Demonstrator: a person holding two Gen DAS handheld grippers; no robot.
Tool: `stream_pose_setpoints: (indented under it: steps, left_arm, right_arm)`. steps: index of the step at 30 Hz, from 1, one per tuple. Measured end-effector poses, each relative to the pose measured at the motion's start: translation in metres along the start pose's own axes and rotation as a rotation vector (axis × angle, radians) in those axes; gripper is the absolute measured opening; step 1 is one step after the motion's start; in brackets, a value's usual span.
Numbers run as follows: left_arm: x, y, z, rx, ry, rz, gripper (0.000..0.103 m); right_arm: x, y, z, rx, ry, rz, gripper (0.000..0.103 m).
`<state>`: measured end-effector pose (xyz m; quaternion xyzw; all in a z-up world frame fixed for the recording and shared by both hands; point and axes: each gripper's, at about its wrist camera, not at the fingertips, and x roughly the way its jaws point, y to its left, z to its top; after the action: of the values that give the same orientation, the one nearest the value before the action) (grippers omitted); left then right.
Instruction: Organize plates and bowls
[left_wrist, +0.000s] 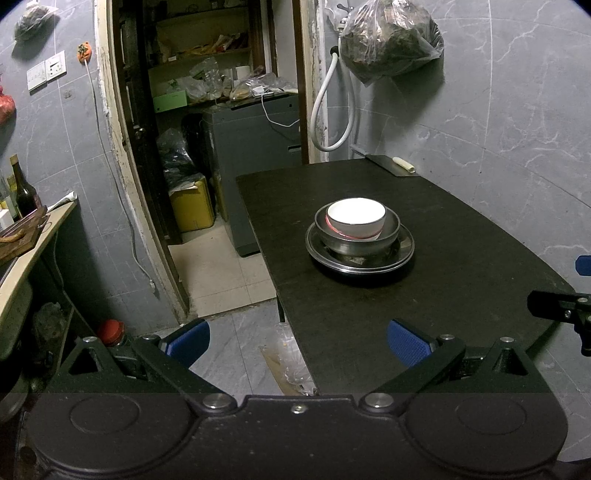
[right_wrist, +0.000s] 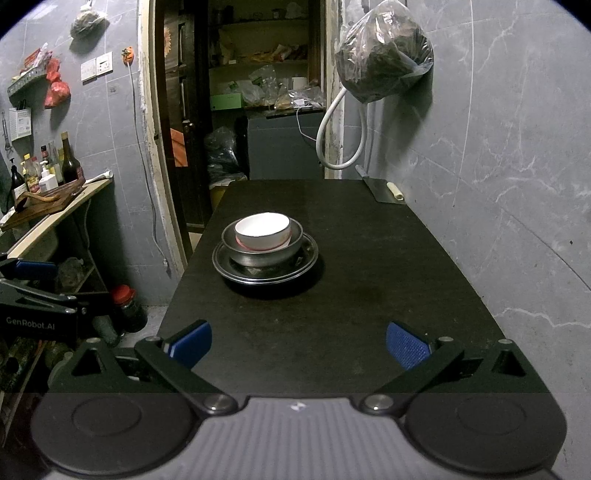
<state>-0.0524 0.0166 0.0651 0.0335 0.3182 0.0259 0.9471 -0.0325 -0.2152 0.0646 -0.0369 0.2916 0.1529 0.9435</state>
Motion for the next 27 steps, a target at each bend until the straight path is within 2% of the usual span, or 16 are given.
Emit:
stream_pose_setpoints:
  steps: [27]
  left_arm:
    - [0.0011,-0.0002,0.0016,0.002,0.003,-0.001,0.102]
  right_arm:
    - [0.001,-0.0018,-0.0002,0.001,0.004,0.004,0.103]
